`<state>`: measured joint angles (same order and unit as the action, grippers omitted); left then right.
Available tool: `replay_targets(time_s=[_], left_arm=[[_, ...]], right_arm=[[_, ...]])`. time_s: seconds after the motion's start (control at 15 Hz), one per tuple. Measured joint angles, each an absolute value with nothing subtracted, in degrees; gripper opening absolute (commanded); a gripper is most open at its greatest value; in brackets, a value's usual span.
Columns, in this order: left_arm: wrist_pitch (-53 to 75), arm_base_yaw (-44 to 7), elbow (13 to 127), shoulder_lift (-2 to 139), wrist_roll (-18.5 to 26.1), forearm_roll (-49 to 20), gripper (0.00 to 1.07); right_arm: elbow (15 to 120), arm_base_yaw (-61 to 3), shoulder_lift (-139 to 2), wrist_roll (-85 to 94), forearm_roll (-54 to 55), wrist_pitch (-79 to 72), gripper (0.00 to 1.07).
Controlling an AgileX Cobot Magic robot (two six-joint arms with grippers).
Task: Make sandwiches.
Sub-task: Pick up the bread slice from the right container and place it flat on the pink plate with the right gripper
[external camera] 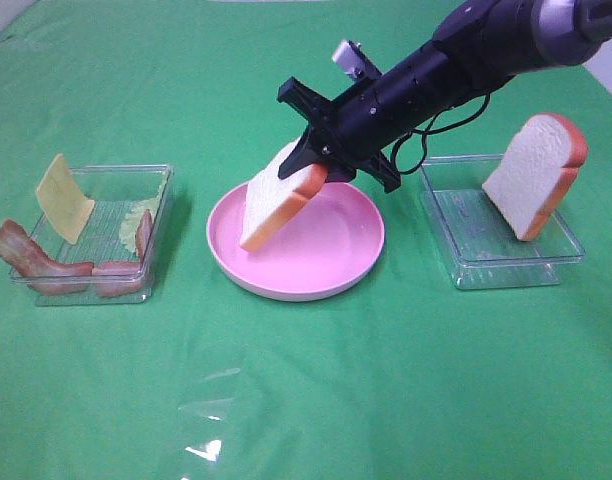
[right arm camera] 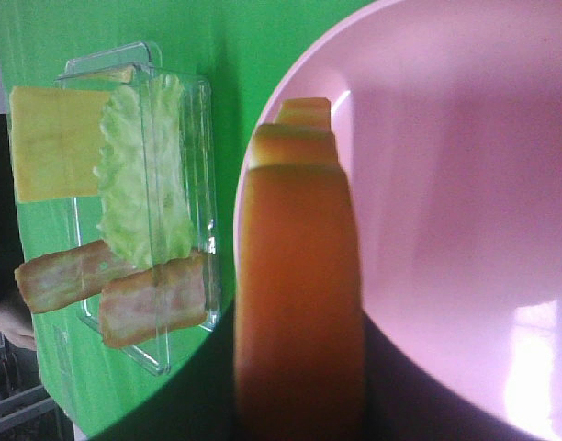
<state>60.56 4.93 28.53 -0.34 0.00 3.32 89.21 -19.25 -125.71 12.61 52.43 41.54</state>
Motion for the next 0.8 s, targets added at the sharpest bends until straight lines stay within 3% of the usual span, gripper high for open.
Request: replay_targets(time_s=[0.8], left_arm=[[60.6,4.9,28.5,-0.3,0.0,3.3,1.02]], right_arm=[[89.6,-19.3,-128.7,10.9,49.9,40.8,0.0]])
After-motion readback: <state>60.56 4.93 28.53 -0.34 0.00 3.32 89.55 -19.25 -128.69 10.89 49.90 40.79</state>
